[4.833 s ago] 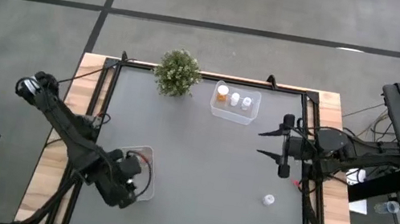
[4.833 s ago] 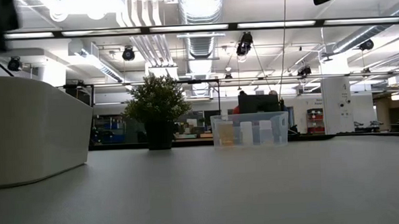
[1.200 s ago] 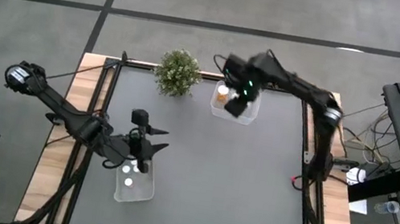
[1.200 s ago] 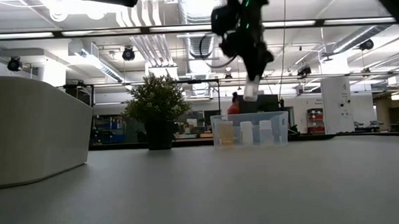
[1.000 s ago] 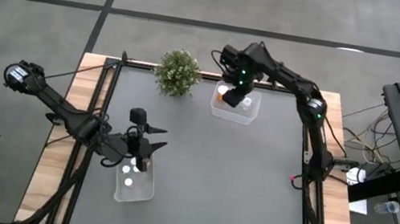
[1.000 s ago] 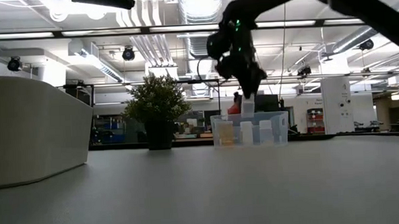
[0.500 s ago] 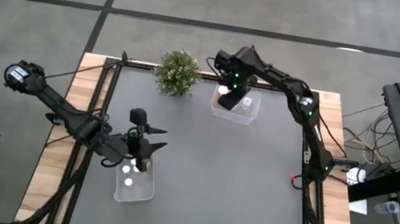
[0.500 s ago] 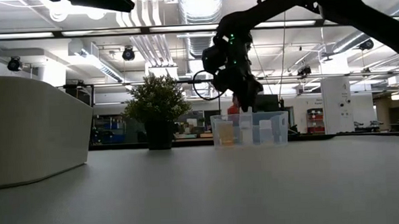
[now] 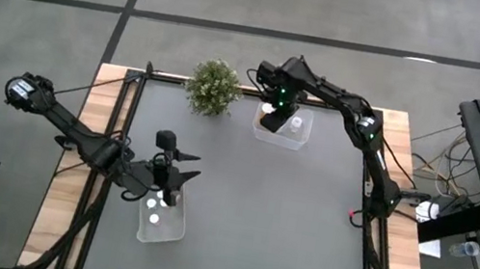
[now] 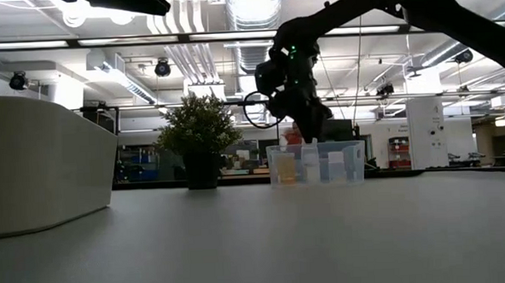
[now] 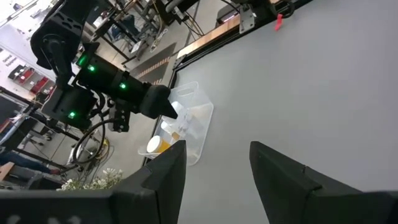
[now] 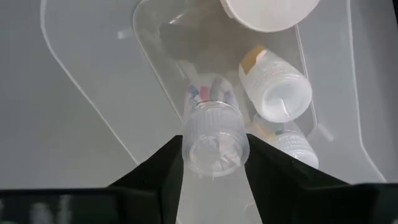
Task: Pick and place medicine bottles into bin by pill shape (circle, oval)
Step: Put the white capsule bottle into the transparent bin, then return to Home Position
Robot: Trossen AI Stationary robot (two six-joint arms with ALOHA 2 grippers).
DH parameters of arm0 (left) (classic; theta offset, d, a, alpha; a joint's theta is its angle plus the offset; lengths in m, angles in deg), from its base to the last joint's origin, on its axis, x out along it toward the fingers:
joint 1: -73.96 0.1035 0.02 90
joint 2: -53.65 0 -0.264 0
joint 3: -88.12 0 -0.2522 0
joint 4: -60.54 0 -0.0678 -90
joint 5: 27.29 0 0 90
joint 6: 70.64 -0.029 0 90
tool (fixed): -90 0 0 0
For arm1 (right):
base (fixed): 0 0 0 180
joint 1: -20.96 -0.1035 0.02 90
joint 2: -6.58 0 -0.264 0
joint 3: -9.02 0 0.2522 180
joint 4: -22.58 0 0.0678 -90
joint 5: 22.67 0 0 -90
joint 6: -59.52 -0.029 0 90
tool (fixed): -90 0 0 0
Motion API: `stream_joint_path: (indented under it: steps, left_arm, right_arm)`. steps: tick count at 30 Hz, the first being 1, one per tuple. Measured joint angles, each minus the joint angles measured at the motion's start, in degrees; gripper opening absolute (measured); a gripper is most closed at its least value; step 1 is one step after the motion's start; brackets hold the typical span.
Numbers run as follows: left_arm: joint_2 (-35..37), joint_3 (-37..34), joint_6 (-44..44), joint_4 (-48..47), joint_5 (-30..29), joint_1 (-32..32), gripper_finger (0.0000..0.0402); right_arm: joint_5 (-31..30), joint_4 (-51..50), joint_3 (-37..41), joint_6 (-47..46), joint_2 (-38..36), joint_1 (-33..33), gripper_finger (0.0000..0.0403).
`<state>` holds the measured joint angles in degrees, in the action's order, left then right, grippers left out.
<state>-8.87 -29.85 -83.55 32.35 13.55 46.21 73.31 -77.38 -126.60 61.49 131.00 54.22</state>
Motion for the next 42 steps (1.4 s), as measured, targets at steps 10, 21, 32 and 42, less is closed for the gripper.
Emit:
stream_joint_path:
  steps: [10, 21, 32, 42]
  left_arm:
    - [0.0, 0.0, 0.0, 0.0, 0.0, 0.0, 0.0162]
    - [0.0, 0.0, 0.0, 0.0, 0.0, 0.0, 0.0162]
    - [0.0, 0.0, 0.0, 0.0, 0.0, 0.0, 0.0162]
    - [0.0, -0.1, 0.1, 0.0, 0.0, -0.3, 0.0162]
  right_arm:
    - [0.0, 3.0, 0.1, 0.0, 0.0, 0.0, 0.0175]
    - [0.0, 3.2, 0.0, 0.1, 0.0, 0.0, 0.0176]
    - [0.0, 13.0, 0.2, 1.7, -3.0, -2.0, 0.0168]
    - [-0.2, 14.7, 3.1, 1.4, -10.6, -8.4, 0.0136]
